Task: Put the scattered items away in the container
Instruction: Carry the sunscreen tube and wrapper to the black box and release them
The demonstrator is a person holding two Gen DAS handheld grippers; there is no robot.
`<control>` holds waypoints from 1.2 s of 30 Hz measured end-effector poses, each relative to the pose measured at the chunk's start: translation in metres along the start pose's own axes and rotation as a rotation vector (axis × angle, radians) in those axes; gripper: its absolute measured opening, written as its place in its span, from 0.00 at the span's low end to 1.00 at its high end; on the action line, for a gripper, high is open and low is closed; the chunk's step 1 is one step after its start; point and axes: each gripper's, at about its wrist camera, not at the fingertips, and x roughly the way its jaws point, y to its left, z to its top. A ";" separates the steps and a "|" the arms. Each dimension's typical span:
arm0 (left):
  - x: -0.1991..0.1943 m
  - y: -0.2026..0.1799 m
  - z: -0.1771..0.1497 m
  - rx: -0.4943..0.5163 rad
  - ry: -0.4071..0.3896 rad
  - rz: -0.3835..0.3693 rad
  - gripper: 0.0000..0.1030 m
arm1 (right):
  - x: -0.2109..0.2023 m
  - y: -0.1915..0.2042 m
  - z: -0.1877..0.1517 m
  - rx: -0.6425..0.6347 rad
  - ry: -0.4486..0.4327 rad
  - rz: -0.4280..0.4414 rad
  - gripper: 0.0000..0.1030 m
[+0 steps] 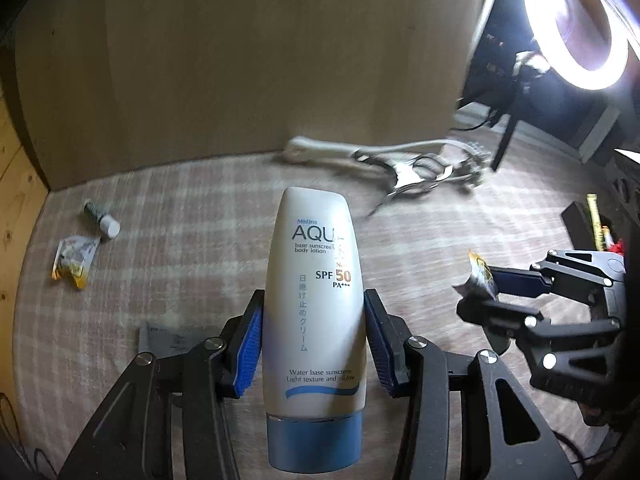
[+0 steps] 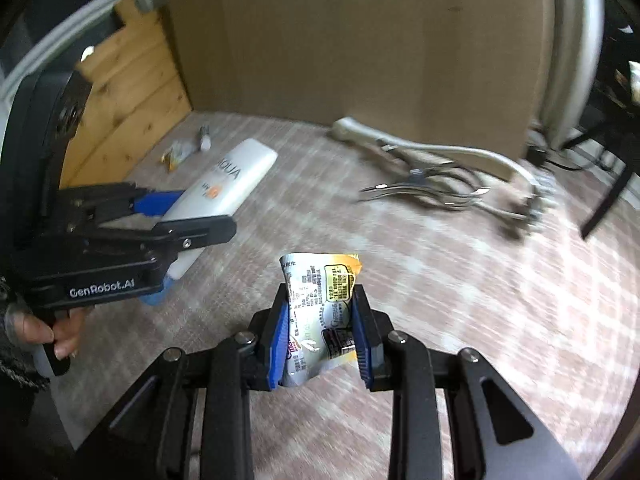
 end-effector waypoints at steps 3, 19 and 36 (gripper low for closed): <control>-0.012 -0.017 0.009 0.042 -0.029 -0.033 0.43 | -0.028 -0.018 -0.005 0.050 -0.039 -0.022 0.27; -0.030 -0.264 0.039 0.353 -0.077 -0.352 0.43 | -0.226 -0.168 -0.117 0.402 -0.260 -0.369 0.27; -0.030 -0.477 0.024 0.587 -0.049 -0.552 0.44 | -0.320 -0.252 -0.231 0.663 -0.293 -0.611 0.27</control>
